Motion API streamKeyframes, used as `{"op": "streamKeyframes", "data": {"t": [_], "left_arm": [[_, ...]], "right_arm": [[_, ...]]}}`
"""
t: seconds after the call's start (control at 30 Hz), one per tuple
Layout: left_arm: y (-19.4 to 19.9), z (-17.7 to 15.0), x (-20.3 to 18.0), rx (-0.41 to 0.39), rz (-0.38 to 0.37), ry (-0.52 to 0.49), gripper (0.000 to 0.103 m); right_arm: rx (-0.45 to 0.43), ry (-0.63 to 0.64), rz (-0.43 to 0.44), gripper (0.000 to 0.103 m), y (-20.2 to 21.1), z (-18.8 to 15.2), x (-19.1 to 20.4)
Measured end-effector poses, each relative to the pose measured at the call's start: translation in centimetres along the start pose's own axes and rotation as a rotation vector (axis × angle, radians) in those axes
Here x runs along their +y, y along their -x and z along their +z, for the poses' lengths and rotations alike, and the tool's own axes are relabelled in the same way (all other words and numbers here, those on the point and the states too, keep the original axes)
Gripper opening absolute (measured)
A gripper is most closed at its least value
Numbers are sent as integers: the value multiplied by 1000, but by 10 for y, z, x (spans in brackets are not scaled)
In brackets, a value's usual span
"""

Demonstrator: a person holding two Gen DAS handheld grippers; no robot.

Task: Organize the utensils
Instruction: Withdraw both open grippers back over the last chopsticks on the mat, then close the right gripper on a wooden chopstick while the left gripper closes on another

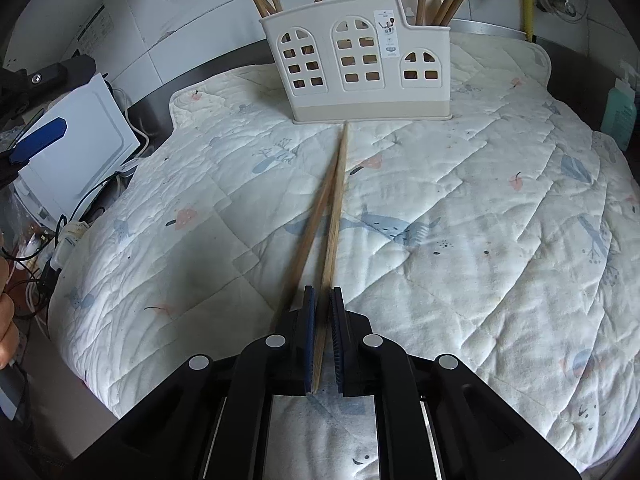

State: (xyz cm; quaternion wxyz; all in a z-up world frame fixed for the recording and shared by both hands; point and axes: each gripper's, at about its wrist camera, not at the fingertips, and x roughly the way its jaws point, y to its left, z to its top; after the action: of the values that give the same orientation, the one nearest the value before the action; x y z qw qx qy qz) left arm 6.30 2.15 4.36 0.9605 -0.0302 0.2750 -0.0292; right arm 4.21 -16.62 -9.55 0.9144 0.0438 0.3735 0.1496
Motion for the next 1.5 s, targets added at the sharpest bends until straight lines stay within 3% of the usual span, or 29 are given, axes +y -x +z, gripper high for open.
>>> {"op": "streamKeyframes", "data": {"t": [0.37, 0.73, 1.0, 1.1, 1.37, 1.5], "left_arm": [[-24, -42, -29, 132, -90, -18, 91], [-48, -90, -73, 296, -215, -40, 57], [-63, -106, -92, 355, -267, -58, 31], [-67, -109, -96, 370, -281, -59, 25], [-72, -110, -99, 376, -269, -65, 25], [-73, -110, -99, 371, -244, -77, 15]], "right_arm": [[-65, -19, -80, 6, 35, -8, -41], [-70, -45, -102, 7, 40, -18, -63], [-54, -50, -95, 7, 38, -23, -69], [-52, -48, -94, 7, 39, -24, -69], [-49, -47, -91, 8, 38, -25, -69], [-45, -46, -92, 8, 38, -28, -68]]}}
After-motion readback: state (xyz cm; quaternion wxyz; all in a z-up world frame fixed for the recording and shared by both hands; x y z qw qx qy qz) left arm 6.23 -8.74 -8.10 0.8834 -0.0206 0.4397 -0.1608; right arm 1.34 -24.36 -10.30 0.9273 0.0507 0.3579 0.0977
